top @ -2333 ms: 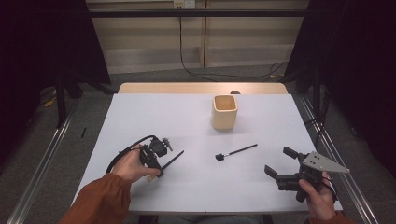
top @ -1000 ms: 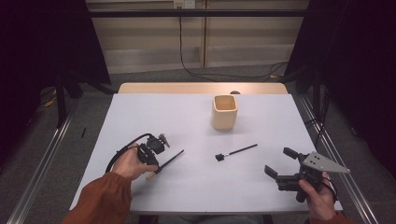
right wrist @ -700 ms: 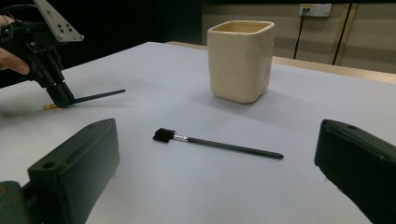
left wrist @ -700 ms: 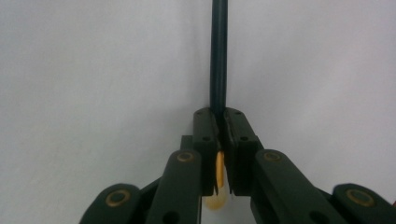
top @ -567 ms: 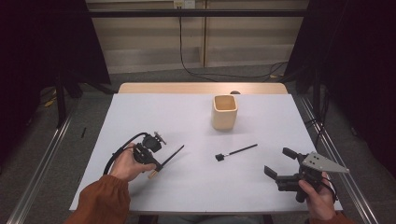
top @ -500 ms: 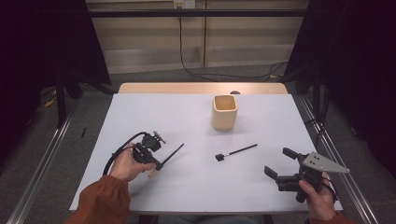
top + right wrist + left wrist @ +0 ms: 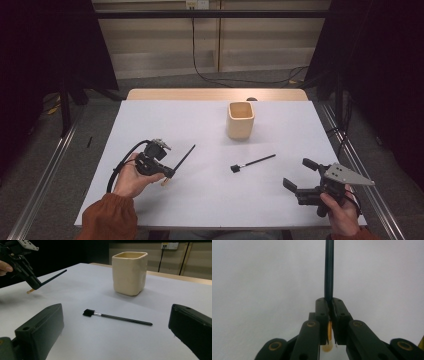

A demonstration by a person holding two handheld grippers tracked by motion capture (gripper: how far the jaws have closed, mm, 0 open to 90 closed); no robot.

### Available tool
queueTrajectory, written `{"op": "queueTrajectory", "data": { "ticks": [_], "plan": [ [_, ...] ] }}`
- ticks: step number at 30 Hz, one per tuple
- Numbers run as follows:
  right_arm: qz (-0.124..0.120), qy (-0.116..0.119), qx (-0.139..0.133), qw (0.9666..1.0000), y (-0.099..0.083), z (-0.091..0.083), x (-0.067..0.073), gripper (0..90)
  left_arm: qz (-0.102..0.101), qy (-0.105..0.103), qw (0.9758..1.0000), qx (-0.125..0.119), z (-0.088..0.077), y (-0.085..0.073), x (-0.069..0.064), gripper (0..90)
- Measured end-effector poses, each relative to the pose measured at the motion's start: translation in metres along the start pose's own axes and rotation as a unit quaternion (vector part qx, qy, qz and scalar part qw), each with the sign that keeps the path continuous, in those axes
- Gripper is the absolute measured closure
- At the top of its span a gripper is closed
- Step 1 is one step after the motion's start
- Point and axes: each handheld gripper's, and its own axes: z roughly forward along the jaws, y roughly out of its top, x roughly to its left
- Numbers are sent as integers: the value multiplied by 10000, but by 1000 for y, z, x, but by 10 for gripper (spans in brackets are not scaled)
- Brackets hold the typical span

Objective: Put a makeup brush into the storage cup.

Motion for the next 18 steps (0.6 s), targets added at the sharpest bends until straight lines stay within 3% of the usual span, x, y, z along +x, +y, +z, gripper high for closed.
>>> {"op": "queueTrajectory", "data": {
  "ticks": [5,10,14,18],
  "plan": [
    [13,-9,6,10000,0,0,0,0,62,-129,9991,-408,-8,-4,0,845],
    [14,-12,-21,10000,0,0,0,0,49,-162,9965,-818,-10,-8,-1,845],
    [14,-7,-21,10000,0,0,0,0,155,-178,9921,-1229,-15,-10,-1,845],
    [30,-21,-24,10000,0,0,0,0,138,-184,9874,-1563,-19,-11,-2,845]
  ]
}}
